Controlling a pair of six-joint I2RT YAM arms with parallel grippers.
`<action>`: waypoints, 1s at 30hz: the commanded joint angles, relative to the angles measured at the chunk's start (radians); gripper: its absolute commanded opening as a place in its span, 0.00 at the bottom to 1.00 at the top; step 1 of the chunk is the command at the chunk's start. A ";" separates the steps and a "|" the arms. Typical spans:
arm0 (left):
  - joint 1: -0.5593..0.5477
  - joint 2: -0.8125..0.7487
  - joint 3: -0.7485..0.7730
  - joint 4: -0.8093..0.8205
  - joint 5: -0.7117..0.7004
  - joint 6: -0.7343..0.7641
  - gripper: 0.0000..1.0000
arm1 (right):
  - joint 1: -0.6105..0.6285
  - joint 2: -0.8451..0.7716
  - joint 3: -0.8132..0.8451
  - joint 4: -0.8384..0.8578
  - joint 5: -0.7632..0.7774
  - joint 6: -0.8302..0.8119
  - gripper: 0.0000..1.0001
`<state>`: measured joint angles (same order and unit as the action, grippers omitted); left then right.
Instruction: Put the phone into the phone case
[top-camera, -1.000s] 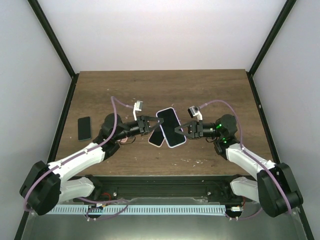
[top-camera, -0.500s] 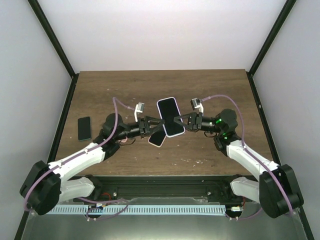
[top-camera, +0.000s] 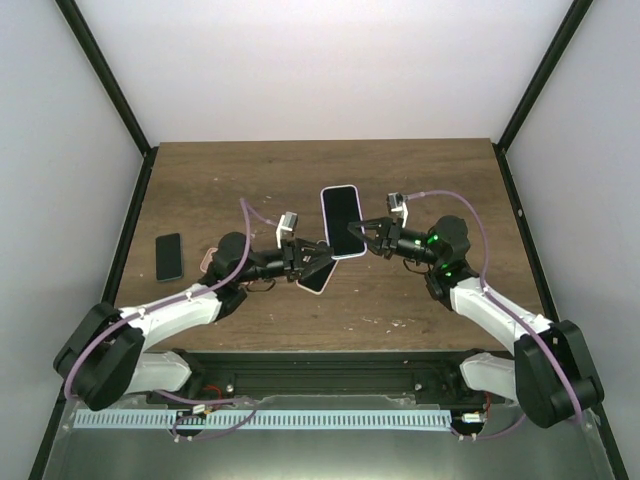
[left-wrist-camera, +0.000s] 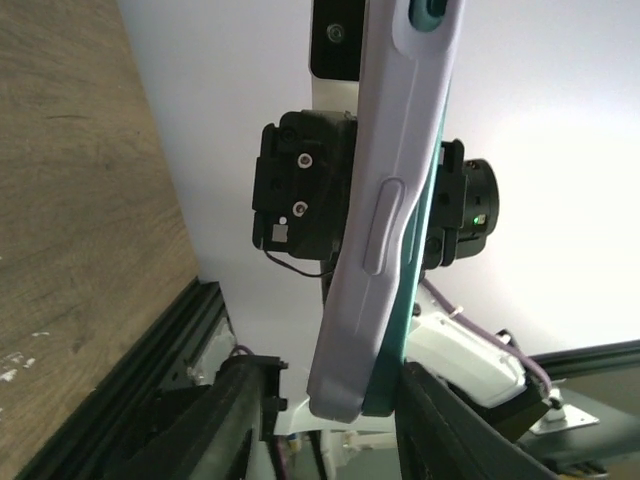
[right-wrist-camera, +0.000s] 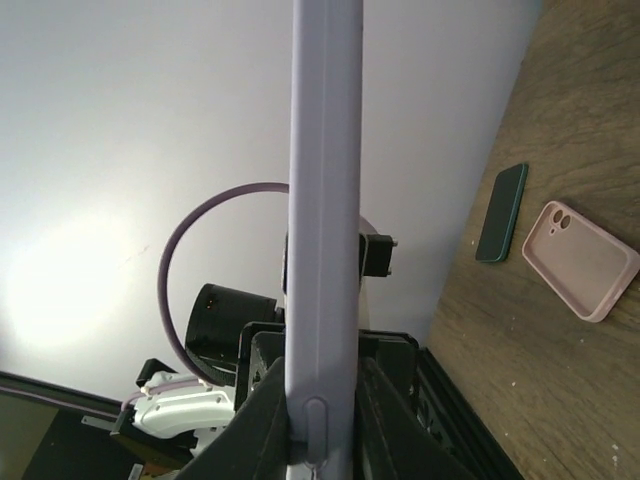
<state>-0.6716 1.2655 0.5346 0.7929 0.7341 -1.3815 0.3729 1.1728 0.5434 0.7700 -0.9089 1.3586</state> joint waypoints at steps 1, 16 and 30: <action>-0.005 0.032 0.003 0.101 0.016 -0.016 0.33 | 0.005 -0.009 0.007 0.060 0.043 -0.012 0.13; -0.004 -0.009 0.112 -0.393 -0.066 0.204 0.00 | 0.006 -0.021 -0.057 0.013 0.033 -0.068 0.14; 0.007 -0.049 0.120 -0.398 -0.113 0.237 0.41 | 0.024 -0.107 -0.111 -0.025 -0.065 -0.131 0.14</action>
<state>-0.6727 1.2072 0.6231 0.3992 0.6472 -1.1721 0.3786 1.1210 0.4358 0.7094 -0.9318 1.2678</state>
